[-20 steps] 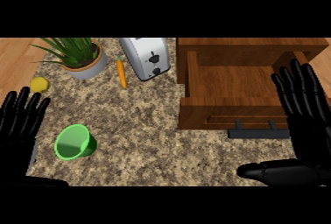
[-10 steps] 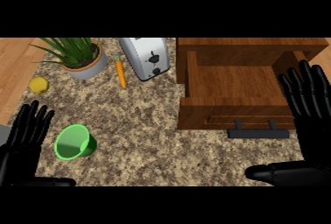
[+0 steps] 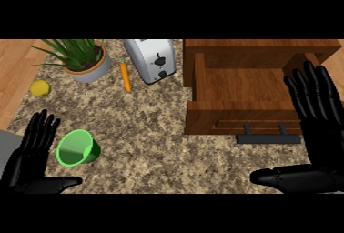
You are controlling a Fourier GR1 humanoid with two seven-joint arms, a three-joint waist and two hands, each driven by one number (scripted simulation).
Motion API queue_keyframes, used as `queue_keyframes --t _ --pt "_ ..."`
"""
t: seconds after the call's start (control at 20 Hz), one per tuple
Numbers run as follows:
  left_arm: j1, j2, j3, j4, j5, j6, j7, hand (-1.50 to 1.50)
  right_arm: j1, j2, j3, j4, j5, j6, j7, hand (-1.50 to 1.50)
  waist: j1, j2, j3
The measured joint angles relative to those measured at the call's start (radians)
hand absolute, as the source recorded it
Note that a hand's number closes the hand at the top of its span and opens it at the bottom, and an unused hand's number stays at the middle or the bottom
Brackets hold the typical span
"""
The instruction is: Pick up the cup, place it into the drawer and close the drawer
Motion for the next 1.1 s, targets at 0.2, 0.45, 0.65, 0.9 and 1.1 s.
queue_keyframes --t 0.2,0.45,0.65,0.9,1.1 --pt "-0.016 0.019 0.013 0.110 -0.020 -0.029 -0.075 -1.50 -0.014 -0.004 -0.002 -0.009 -0.003 0.001 0.020 -1.50 0.000 0.000 0.000" --pt "-0.037 0.039 0.024 0.210 -0.039 -0.044 -0.132 -1.50 -0.009 0.012 0.022 -0.026 0.018 -0.013 0.035 -1.50 0.000 0.000 0.000" --pt "-0.074 0.054 0.033 0.306 -0.050 -0.050 -0.183 -1.50 0.015 0.009 0.017 -0.027 0.013 0.004 0.014 -1.50 -0.001 0.000 0.001" --pt "-0.125 0.073 0.052 0.455 -0.062 -0.050 -0.274 -1.50 0.002 -0.008 -0.017 -0.020 -0.027 0.024 0.027 -1.50 -0.001 0.000 0.001" --pt "-0.155 0.072 0.047 0.535 -0.078 -0.029 -0.329 -1.50 -0.020 0.001 0.000 -0.025 -0.012 0.010 0.047 -1.50 -0.001 0.000 0.001"
